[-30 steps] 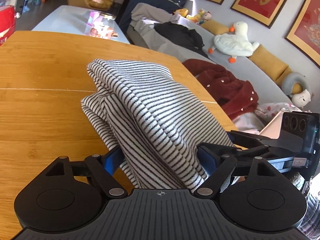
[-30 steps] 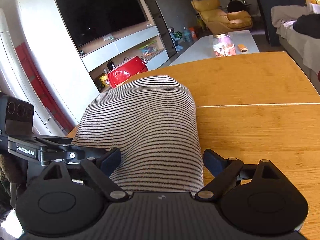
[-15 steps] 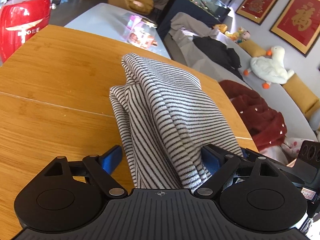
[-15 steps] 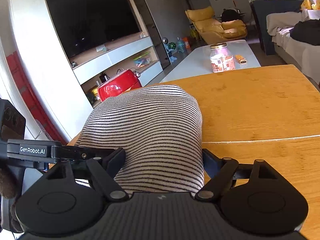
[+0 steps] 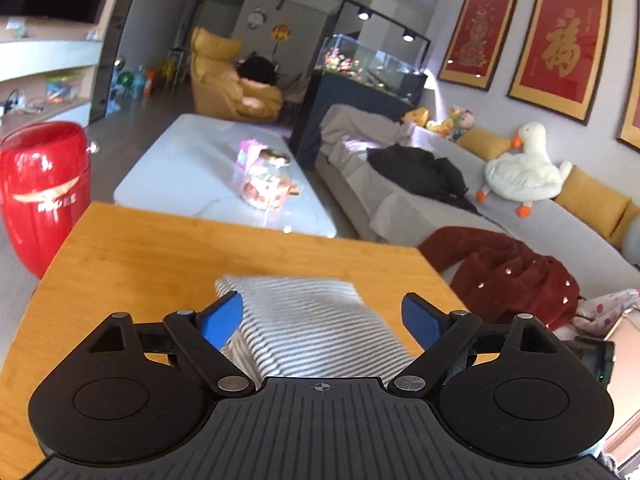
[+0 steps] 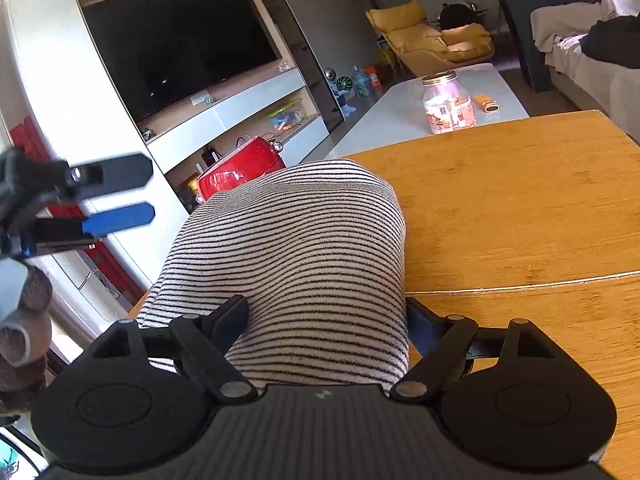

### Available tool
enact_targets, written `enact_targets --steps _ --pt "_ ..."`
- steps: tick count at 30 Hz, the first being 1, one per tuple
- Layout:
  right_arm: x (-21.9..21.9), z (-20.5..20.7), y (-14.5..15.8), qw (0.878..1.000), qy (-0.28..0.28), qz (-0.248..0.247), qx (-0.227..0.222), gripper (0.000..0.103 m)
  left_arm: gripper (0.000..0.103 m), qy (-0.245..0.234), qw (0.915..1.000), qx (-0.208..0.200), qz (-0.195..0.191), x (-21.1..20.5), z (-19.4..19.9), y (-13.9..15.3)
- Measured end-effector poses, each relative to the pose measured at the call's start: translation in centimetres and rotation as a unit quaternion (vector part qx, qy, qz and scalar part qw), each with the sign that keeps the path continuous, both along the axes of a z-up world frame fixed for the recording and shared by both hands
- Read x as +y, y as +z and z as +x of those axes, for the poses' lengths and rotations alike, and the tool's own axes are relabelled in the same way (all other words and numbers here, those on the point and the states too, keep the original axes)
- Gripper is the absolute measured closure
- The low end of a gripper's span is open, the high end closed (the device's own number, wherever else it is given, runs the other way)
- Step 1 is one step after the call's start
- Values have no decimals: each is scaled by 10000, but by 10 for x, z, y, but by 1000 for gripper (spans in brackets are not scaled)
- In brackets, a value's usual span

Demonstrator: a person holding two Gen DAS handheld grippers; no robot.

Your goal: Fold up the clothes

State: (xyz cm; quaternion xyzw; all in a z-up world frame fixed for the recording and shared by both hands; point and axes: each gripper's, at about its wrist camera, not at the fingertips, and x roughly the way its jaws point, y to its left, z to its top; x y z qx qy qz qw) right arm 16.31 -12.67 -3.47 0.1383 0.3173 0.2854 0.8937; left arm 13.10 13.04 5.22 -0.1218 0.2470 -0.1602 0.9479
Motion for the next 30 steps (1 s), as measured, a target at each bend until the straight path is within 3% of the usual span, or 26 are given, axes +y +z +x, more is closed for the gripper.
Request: enact_targets --steps 3,7,9,13,16,23,28,30 --pt "-1 0 0 10000 -9 18 10 19 9 -284 9995 85 -96 -4 20 -2" --pt "-2 0 0 10000 -49 46 3 14 11 -189 9943 989 -349 2 62 -44" --pt "-2 -1 2 10000 -72 12 -46 11 11 -202 9926 1119 -437 6 73 -59" --pt "7 -13 20 9967 -282 -448 -609 3 9 -317 9896 1193 -740 19 80 -65" --pt "14 -19 36 9969 23 -244 -747 0 9 -455 9893 1175 -735 23 81 -69" --pt "63 -31 19 9756 63 -1858 -1169 0 7 -561 9892 1119 -758 24 82 -75" --pt "57 -26 19 9851 -134 -1541 -756 0 5 -595 9903 1058 -673 21 81 -75" --pt "47 -22 16 9915 -143 -1202 -478 0 5 -601 9903 1048 -687 20 80 -76"
